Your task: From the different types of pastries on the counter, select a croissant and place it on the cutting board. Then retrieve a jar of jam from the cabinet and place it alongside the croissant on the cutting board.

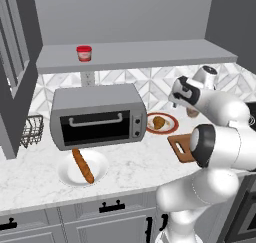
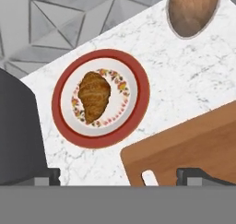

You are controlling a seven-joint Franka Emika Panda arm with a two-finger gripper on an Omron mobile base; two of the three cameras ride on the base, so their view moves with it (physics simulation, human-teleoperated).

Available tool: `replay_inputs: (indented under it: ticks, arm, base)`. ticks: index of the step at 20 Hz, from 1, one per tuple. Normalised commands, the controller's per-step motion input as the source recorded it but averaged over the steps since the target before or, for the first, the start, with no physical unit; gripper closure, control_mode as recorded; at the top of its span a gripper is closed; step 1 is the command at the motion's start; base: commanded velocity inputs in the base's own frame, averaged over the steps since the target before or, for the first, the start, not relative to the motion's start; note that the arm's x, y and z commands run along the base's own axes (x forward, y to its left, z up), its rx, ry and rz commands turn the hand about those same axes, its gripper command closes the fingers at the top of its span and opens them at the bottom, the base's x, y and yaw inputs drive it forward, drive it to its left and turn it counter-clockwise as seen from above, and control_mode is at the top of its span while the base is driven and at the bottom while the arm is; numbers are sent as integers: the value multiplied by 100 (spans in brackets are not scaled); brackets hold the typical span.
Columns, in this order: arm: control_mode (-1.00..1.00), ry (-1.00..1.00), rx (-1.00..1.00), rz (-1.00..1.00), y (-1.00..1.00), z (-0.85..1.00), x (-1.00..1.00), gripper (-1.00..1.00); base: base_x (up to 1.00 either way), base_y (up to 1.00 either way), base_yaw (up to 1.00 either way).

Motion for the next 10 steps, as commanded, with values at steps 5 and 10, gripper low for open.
replay_inputs:
  ticks: [5,10]
  arm:
    - [-100,-2,-1,3,17,-15,4,-100]
    - [-100,-1,-3,0,7,-15,7,-100]
  base:
    - [0,0,0]
    - [0,0,0]
